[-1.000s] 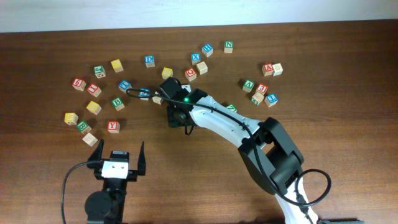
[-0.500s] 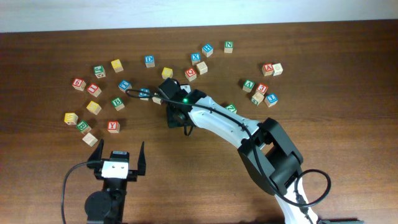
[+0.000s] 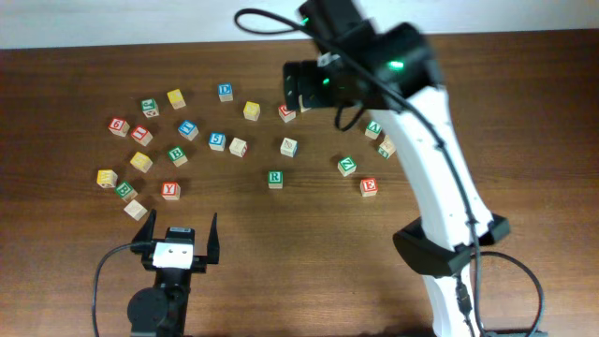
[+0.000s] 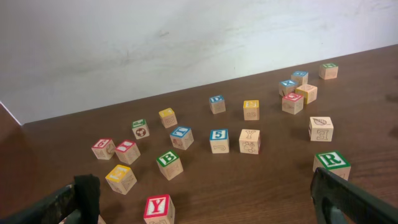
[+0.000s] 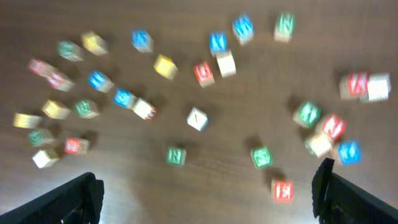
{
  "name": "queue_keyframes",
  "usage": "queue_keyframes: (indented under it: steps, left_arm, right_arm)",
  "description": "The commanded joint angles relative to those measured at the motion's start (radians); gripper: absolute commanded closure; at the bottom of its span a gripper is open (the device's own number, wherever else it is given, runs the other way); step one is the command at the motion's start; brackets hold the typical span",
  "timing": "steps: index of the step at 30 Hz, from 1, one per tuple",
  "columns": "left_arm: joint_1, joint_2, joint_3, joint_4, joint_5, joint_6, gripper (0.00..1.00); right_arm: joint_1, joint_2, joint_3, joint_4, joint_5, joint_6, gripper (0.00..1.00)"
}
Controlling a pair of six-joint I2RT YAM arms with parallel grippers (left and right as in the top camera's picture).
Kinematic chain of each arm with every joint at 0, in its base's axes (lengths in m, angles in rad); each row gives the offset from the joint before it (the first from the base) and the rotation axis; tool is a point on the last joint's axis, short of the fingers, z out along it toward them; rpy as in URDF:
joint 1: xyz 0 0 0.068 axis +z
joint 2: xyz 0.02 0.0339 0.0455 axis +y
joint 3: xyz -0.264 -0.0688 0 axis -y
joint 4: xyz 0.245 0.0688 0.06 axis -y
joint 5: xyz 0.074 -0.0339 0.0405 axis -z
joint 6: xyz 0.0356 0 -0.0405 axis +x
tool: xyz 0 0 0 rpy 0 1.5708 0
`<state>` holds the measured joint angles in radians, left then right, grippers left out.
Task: Spell out RSS
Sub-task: 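Open right gripper, release R block, retract right arm to rest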
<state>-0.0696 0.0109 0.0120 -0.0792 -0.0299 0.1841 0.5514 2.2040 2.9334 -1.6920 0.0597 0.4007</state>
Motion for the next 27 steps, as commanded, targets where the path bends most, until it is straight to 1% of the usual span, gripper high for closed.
queue_keyframes:
  steps: [1,5,8,10,11,12,13,19,21,23,24,25,27]
  left_arm:
    - [0.007,-0.006,-0.003,-0.005,0.008,0.013,0.00]
    - [0.007,-0.006,-0.003,-0.005,0.008,0.013,0.01]
    - [0.007,-0.006,-0.003,-0.005,0.008,0.013,0.01]
    - [0.007,-0.006,-0.003,-0.005,0.008,0.013,0.01]
    - [0.007,-0.006,-0.003,-0.005,0.008,0.013,0.01]
    - [0.007,-0.006,-0.003,-0.005,0.008,0.013,0.01]
    - [0.007,-0.006,-0.003,-0.005,0.008,0.013,0.01]
    - [0.007,-0.006,-0.003,-0.005,0.008,0.013,0.01]
    - [0.007,-0.006,-0.003,-0.005,0.008,0.012,0.01]
    - [0.007,-0.006,-0.002,-0.002,0.078,-0.001,0.01]
    - [0.007,-0.006,-0.002,0.003,0.126,-0.092,0.01]
    - [0.007,-0.005,-0.002,0.003,0.133,-0.178,0.00]
    - [0.007,-0.004,-0.002,0.007,0.172,-0.245,0.01]
  right_arm:
    - [0.005,-0.045,0.024,-0.007,-0.072,-0.142,0.02]
    - [0.005,-0.053,0.021,-0.007,-0.085,-0.143,0.02]
    - [0.006,-0.061,0.011,-0.007,-0.189,-0.185,0.02]
    - [0.018,-0.087,-0.026,-0.007,-0.182,-0.188,0.02]
    - [0.026,-0.115,-0.072,-0.007,-0.168,-0.214,0.01]
    - [0.032,-0.151,-0.136,-0.007,-0.127,-0.214,0.02]
    - [0.032,-0.204,-0.237,-0.007,-0.079,-0.214,0.02]
    - [0.029,-0.468,-0.758,-0.006,0.004,-0.192,0.02]
    - [0.029,-0.535,-0.880,0.018,0.005,-0.172,0.02]
    - [0.029,-0.622,-0.995,0.058,0.005,-0.160,0.02]
    - [0.029,-0.686,-1.066,0.084,0.005,-0.160,0.02]
    - [0.029,-0.738,-1.122,0.100,0.005,-0.159,0.02]
    - [0.029,-0.805,-1.188,0.114,0.005,-0.157,0.02]
